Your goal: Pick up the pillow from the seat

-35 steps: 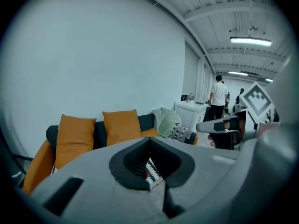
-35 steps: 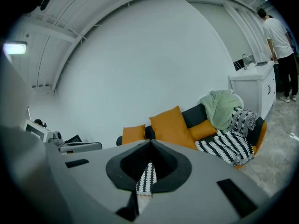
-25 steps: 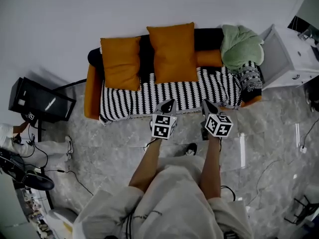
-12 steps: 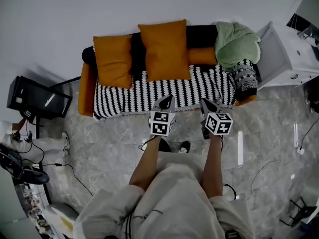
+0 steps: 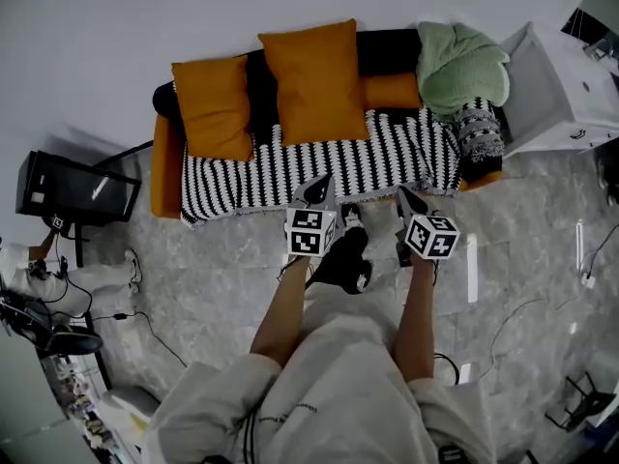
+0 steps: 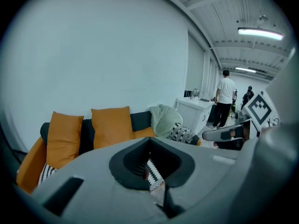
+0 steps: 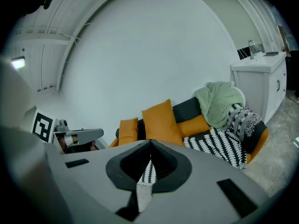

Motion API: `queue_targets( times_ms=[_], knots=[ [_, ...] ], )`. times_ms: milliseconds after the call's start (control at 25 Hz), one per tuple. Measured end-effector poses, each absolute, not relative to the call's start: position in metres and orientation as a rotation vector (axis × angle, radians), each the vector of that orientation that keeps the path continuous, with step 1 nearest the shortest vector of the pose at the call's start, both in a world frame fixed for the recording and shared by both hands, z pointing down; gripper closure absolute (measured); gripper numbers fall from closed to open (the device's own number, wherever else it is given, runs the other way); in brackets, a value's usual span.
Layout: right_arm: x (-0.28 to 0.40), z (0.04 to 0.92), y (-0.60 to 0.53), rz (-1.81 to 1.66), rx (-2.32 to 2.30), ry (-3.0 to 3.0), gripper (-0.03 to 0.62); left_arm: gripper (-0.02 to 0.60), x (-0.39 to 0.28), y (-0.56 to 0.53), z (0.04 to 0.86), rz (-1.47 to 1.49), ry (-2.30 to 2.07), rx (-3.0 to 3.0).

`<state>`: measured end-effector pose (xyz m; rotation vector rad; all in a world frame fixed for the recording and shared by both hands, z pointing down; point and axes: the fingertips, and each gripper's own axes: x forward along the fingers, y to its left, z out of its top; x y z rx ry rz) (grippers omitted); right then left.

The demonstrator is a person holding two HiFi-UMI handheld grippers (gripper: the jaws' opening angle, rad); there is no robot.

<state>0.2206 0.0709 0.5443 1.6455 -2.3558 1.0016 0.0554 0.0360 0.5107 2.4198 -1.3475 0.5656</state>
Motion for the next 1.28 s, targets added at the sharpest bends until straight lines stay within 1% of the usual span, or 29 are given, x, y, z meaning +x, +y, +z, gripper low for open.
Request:
queue_targets(
  times_ms=[440,680,880,1040,1280],
  knots=[
    [0.254,0.546,-0.006,1.005,1.642,-2.336,0.586,0.574,0.087,-0.040,0.516,0.514,-1.331,2.394],
    [0.251,0.545,-0.064,1.009,1.596,-2.323,0.586,0.574,0.085,-0.093,0.525,0.500,-1.336,2.324],
    [0.263,0.542,-0.103,1.013,1.586,-2.309,0.586,0.574,0.095,-0.130,0.526,0.483,-1.337,2.300],
    [0.269,0.538,-0.137,1.025,1.596,-2.304,0.586,0.574,0.090,-0.160,0.529,0.444,-1.359,2.250],
    [0.258,0.537,-0.180,0.985,1.518,-2.315,0.586,0.574,0.076,-0.196,0.533,0.392,-1.403,2.193]
  ],
)
